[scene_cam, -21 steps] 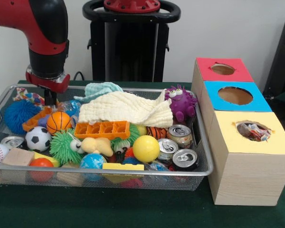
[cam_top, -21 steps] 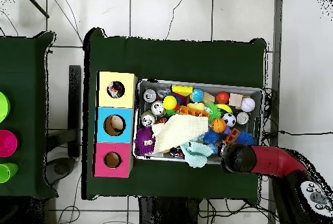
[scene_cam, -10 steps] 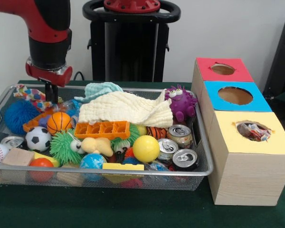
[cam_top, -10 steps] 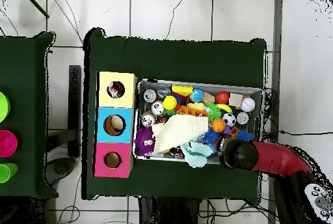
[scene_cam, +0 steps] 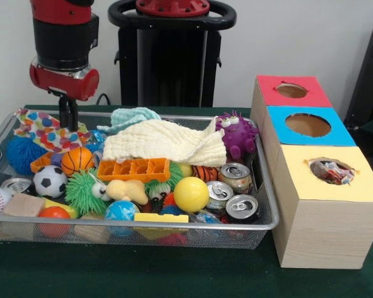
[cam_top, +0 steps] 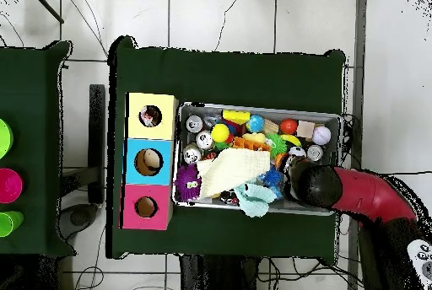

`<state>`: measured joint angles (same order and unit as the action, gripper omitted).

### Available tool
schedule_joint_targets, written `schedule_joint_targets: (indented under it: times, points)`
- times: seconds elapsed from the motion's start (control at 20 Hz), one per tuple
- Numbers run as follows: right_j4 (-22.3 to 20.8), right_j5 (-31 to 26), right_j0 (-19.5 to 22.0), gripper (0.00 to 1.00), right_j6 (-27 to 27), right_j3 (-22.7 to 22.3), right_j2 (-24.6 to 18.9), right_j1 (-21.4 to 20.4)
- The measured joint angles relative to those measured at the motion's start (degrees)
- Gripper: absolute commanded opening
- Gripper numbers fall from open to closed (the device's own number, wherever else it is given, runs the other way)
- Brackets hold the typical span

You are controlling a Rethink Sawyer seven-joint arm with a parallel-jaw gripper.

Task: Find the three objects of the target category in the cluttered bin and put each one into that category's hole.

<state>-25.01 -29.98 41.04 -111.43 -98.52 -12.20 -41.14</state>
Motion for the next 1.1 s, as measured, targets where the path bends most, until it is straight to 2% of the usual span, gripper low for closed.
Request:
schedule_joint_targets:
  times: [0.35, 0.65, 0.95, 1.1]
  points:
    - [3.2, 0.0, -3.5, 0.00, 0.0, 0.0, -0.7, -2.6]
    - [6.9, 0.0, -9.6, 0.00, 0.0, 0.2, -0.7, -4.8]
    - [10.8, -0.2, -17.9, 0.00, -0.3, 2.3, 0.1, -6.0]
    - [12.7, -1.5, -23.2, 0.00, -1.0, 5.1, 1.2, -5.9]
